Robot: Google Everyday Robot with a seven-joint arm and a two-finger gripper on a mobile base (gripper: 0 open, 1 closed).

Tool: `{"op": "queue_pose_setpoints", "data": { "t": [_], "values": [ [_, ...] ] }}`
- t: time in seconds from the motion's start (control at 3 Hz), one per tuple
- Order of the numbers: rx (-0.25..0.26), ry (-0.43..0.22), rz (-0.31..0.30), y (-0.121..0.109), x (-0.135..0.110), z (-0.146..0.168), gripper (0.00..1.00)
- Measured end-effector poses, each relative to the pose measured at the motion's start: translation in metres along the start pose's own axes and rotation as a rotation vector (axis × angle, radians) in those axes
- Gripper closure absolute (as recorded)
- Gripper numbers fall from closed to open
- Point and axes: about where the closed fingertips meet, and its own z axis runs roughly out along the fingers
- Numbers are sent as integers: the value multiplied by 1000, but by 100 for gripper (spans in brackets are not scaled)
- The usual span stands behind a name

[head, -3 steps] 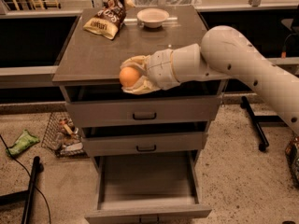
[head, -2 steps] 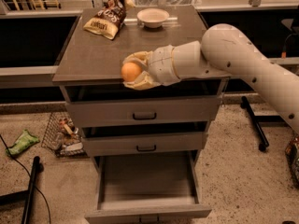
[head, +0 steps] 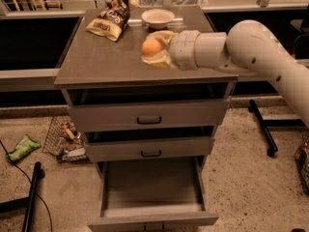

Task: Pick orange from bottom drawer and place on counter

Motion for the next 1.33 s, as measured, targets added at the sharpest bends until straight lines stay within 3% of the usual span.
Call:
{"op": "queue_pose_setpoints", "data": {
  "t": [0.33, 0.67, 1.33],
  "values": [
    [88, 2, 119, -36, 31, -3, 100],
    [138, 26, 227, -63, 65, -6, 100],
    [147, 109, 404, -96, 123, -4, 100]
  ]
}}
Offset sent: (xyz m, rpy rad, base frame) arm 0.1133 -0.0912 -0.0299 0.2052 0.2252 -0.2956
